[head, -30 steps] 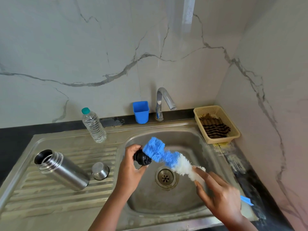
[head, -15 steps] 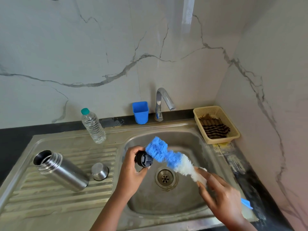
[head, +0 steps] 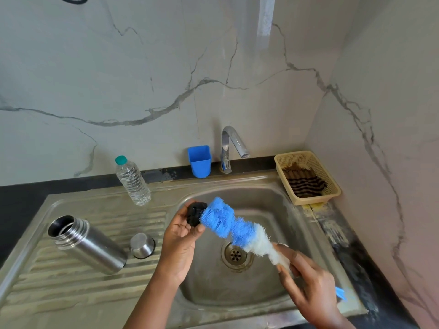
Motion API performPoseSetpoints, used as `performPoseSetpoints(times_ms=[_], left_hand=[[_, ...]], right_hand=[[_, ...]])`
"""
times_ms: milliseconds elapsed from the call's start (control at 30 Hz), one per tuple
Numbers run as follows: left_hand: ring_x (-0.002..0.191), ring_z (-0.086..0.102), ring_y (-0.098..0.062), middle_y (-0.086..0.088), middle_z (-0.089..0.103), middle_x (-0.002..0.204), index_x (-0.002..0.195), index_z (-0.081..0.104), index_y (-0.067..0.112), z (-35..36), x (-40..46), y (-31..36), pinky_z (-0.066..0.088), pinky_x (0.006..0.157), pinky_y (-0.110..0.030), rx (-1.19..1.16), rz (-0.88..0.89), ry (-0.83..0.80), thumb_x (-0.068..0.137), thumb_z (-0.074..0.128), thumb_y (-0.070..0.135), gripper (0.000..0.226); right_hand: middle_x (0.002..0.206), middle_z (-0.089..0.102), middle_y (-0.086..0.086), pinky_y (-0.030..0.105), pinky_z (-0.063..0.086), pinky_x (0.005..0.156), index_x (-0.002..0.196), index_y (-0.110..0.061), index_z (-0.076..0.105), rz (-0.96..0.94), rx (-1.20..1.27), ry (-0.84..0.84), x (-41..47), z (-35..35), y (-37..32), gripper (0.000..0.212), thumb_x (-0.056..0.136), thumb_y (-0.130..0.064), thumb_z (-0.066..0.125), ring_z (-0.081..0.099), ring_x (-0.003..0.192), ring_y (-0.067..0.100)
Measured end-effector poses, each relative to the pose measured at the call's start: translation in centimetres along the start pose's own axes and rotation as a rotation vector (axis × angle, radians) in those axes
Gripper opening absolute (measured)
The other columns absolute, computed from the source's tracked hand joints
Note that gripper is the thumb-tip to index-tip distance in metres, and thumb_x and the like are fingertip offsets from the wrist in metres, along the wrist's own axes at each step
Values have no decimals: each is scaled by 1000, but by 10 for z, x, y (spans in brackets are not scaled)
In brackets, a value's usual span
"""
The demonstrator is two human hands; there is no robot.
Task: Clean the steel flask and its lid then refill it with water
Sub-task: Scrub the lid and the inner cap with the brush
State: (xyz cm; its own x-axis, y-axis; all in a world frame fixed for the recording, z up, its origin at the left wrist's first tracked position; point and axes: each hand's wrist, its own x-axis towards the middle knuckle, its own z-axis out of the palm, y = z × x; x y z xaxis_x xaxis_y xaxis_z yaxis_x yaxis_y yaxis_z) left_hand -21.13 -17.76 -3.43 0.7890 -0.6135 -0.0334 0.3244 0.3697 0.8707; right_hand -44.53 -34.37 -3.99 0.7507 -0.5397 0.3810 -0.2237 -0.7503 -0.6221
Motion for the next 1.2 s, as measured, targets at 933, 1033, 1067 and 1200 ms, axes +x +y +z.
performPoseSetpoints(times_ms=[933,1033,1067,1200], left_hand=[[117,64,-17,-8,69,123,126,57,9,30,-7,-1,53,88,-20,-76,-72,31,47,99,32,92],[119,63,-17,-7,67,128,131,57,10,25,-6,-4,53,88,-20,-125,-75,20,76,83,24,63],[118,63,-18,-8,67,128,132,57,11,23,-6,-4,54,87,-22,-133,-80,19,86,71,15,48],[119,62,-22,-14,61,135,135,54,7,21,-5,-3,55,92,-28,-169,-92,30,86,66,10,51]], right_hand=[[68,46,-23,13,40,46,126,-50,53,111,-52,106,1,-3,-12,41,85,-45,52,45,58,-5],[69,51,-19,17,44,47,125,-49,56,76,-14,94,-5,-6,-9,41,85,-43,54,44,55,-4],[75,57,-21,18,46,49,125,-46,58,30,-12,69,-7,-6,-9,40,85,-42,54,48,58,-5],[90,64,-24,18,49,54,124,-48,57,36,-11,66,-7,0,-13,40,85,-42,54,56,64,-6]])
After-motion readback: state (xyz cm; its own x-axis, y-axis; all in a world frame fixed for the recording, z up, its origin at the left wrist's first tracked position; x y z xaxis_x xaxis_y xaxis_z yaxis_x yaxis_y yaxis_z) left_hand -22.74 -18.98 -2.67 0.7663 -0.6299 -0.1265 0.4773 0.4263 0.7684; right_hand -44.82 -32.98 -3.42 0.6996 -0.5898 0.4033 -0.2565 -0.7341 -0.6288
